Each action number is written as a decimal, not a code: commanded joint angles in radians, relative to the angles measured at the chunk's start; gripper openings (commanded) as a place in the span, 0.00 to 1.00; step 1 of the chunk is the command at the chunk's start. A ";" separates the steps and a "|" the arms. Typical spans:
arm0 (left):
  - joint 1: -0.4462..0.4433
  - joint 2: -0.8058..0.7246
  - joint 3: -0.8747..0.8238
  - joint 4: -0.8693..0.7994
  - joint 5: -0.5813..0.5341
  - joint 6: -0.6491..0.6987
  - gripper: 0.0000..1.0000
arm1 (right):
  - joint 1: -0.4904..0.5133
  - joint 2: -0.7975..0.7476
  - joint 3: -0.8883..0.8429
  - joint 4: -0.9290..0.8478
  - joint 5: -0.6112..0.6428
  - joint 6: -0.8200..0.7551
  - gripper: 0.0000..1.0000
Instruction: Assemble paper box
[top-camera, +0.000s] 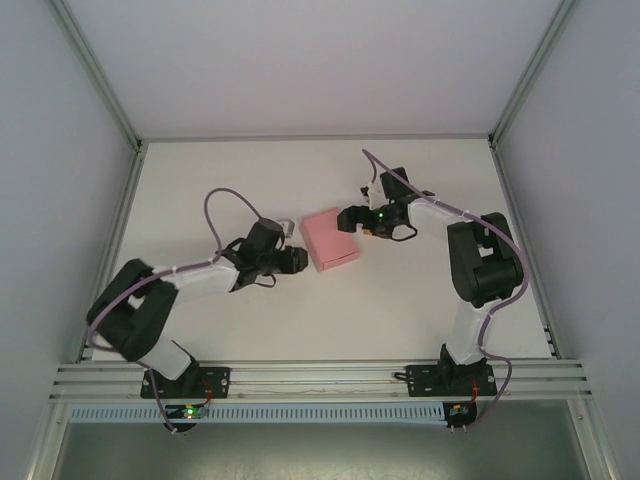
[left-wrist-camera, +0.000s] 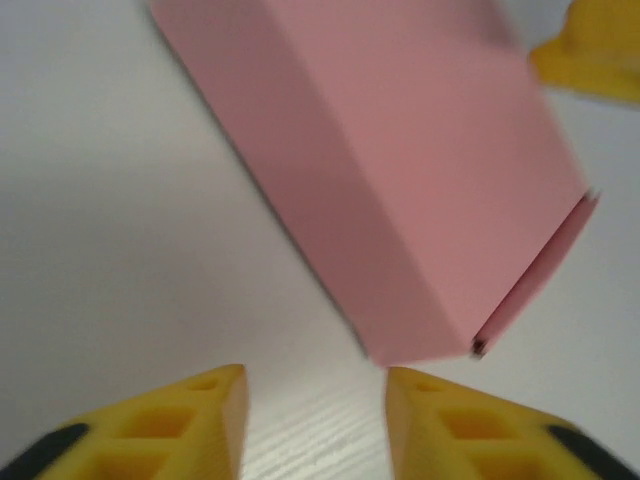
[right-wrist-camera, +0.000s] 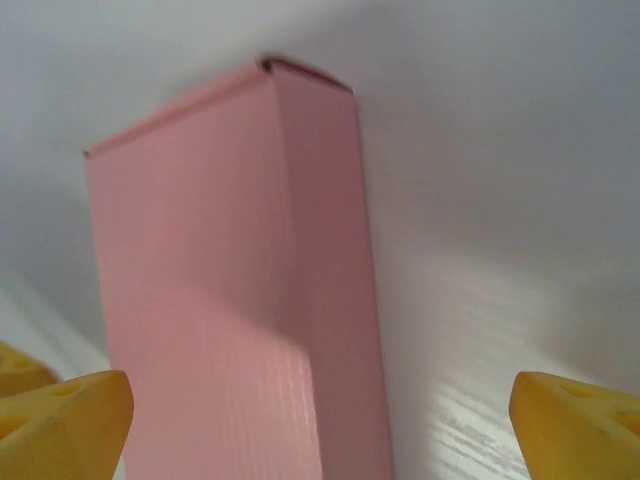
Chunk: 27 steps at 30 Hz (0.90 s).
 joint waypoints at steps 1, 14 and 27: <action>-0.012 0.027 0.006 0.118 0.163 0.027 0.28 | 0.019 0.023 -0.003 -0.026 -0.021 -0.022 0.92; -0.018 0.191 0.092 0.128 0.204 0.070 0.07 | 0.056 0.082 -0.011 -0.046 -0.058 -0.003 0.73; -0.019 0.264 0.085 0.435 0.083 -0.044 0.06 | 0.160 0.119 -0.130 0.045 -0.134 0.133 0.38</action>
